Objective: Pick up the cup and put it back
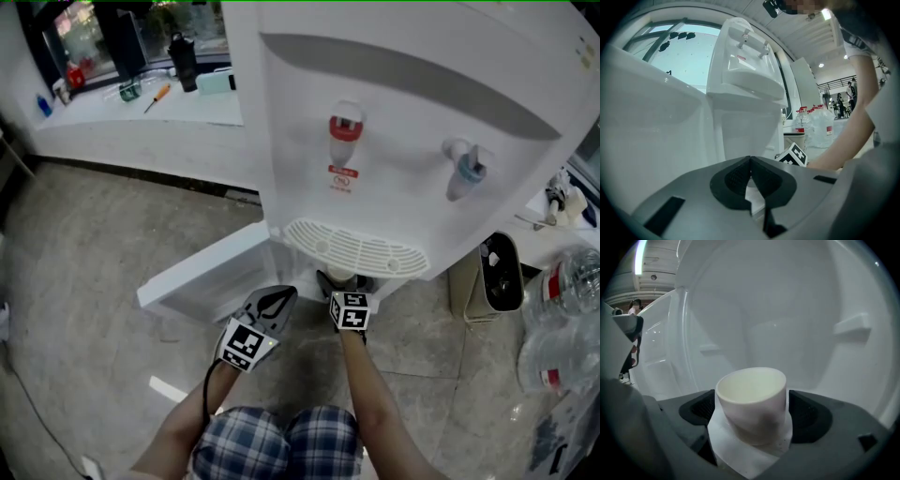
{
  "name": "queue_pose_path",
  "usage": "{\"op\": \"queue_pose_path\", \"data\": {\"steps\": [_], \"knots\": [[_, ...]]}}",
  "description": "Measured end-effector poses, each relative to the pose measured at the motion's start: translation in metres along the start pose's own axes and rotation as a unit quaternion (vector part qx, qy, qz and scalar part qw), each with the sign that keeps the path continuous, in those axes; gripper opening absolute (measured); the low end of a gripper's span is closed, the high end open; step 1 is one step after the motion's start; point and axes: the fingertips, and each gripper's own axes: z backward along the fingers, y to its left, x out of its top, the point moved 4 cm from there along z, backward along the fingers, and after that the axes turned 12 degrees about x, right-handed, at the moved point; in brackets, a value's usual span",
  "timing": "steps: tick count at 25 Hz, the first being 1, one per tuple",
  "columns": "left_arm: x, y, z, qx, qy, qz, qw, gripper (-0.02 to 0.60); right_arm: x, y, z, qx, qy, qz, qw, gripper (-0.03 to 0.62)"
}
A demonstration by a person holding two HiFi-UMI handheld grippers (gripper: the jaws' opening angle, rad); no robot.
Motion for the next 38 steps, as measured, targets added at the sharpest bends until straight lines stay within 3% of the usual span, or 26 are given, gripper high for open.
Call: {"op": "queue_pose_path", "data": {"steps": [5,13,17,28,38], "knots": [[0.002,-0.002,0.001,-0.003,-0.002,-0.004,1.0000,0.025,-0.006,-0.003,-0.002,-0.005,0.022,0.013,1.000,0.422],[0.003,-0.004,0.001,-0.003,-0.002,-0.004,1.0000,0.025,-0.006,0.000,0.002,-0.003,0.024,0.022,0.999,0.419],[0.001,-0.002,0.001,0.003,-0.001,-0.004,1.0000,0.025,0.006,0.010,0.017,0.018,0.006,0.034,0.999,0.419],[-0.007,-0.011,-0.016,0.013,0.001,0.014,0.9998,0.025,0.021,0.061,0.115,0.086,-0.015,0.056,0.995,0.419],[-0.011,-0.013,-0.015,0.009,0.005,0.014,0.9998,0.025,0.019,0.088,0.178,0.083,-0.028,0.056,0.995,0.419]]}}
